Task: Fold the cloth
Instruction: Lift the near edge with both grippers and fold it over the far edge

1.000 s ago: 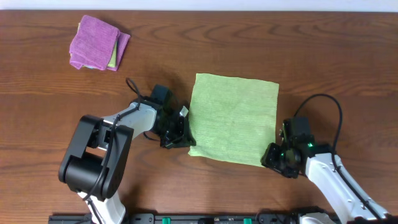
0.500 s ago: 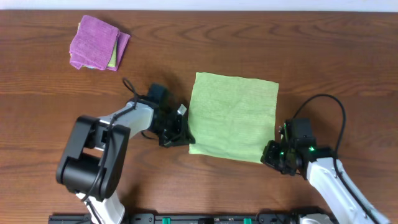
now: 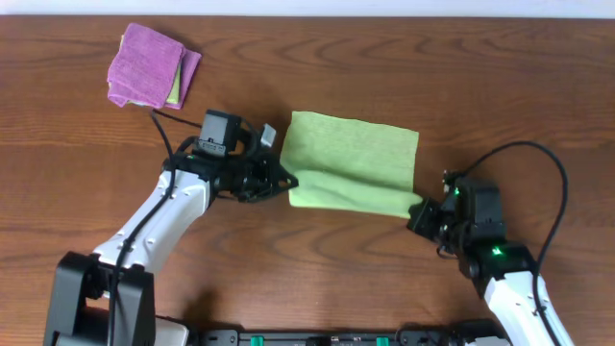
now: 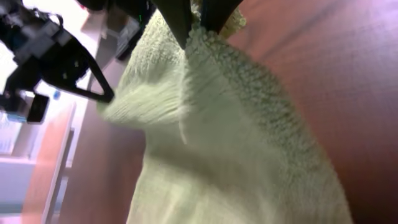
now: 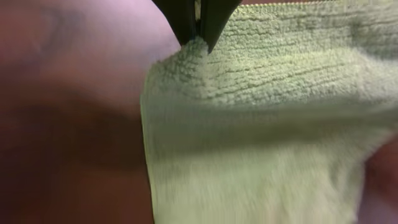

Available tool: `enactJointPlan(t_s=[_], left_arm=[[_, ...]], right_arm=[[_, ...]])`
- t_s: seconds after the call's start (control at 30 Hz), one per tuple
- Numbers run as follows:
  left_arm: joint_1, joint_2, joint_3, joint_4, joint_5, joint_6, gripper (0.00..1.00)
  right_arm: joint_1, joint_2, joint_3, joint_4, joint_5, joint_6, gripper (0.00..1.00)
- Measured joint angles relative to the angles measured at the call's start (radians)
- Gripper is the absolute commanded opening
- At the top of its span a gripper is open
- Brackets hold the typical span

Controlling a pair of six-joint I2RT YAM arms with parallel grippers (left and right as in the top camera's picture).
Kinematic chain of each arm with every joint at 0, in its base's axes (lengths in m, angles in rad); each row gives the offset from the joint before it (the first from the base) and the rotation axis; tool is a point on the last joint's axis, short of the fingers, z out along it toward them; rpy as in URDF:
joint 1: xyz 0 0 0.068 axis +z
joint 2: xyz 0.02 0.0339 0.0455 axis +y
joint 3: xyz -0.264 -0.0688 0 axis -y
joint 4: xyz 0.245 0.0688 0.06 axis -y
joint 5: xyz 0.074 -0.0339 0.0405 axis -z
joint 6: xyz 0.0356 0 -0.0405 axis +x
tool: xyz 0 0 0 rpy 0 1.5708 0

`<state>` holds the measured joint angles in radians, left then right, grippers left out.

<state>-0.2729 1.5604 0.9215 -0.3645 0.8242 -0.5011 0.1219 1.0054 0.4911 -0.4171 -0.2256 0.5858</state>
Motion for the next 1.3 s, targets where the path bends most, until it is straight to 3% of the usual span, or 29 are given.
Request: enactJointPlan(t_s=[0.4,0.8,1.3], left_arm=[[-0.001,0.07,-0.001,0.295,-0.166,-0.125,0.06],[-0.003,0.275,-0.003,0.671,-0.254,-0.24,0.06],[-0.003,0.496,0.159,0.753,-0.279,-0.289,0.06]], right_arm=[[0.0,0.249,0.007,0.391,0.043,0.001,0.01],[0.0,0.486,0.16,0.496,0.114,-0.047,0.01],[0.0,0.658,0.263,0.542,0.174,-0.101,0.01]])
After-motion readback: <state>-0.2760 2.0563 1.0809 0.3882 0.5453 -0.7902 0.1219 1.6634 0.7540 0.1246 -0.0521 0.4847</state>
